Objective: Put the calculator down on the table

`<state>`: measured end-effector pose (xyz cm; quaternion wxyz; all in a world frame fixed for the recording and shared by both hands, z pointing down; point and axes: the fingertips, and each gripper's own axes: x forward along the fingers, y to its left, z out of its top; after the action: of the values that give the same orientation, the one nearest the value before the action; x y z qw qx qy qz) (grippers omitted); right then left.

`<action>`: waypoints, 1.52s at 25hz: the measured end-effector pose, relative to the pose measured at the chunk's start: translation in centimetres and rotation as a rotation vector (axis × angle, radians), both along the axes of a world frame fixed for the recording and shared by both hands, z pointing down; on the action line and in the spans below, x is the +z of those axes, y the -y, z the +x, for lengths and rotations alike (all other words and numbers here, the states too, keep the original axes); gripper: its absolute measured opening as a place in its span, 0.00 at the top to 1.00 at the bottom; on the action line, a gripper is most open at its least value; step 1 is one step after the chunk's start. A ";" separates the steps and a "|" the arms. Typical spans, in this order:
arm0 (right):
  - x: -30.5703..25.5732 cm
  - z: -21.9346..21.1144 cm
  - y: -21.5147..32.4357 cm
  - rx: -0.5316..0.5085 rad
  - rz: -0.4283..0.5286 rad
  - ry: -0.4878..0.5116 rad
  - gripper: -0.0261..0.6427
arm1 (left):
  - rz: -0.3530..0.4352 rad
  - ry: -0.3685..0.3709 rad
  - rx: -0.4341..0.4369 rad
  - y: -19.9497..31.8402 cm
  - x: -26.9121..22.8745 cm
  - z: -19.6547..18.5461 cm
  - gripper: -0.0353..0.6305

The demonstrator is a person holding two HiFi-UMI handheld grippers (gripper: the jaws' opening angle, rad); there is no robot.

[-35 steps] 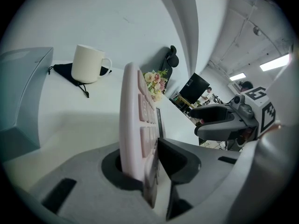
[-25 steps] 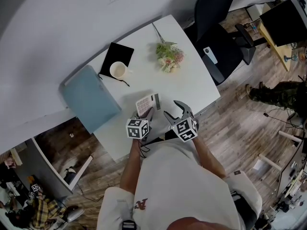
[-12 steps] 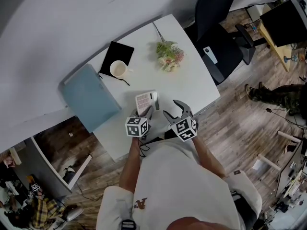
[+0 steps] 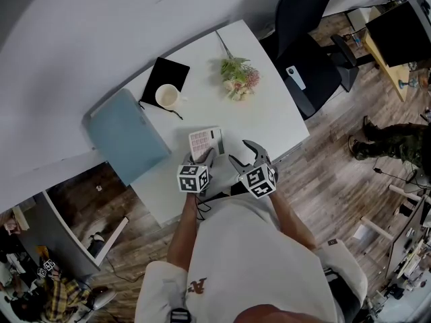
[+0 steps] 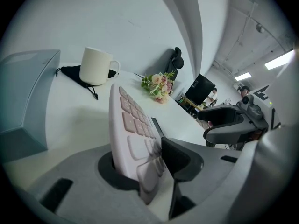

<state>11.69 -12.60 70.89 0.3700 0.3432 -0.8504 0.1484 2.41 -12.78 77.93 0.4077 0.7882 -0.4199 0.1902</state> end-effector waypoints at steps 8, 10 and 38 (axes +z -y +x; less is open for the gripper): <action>-0.1 -0.3 -0.1 -0.001 0.003 -0.003 0.54 | 0.041 0.054 0.001 0.5 -0.1 -0.5 0.66; -0.1 -0.4 -0.1 -0.001 0.004 -0.002 0.54 | 0.045 0.063 -0.008 0.5 0.1 -0.8 0.63; -0.3 -1.5 -0.5 -0.006 0.016 -0.008 0.54 | 0.041 0.082 -0.101 0.6 1.0 -3.5 0.41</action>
<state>10.18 -12.08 70.55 0.3710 0.3442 -0.8512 0.1393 -1.12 -13.39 78.94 0.3831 0.7657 -0.4794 0.1926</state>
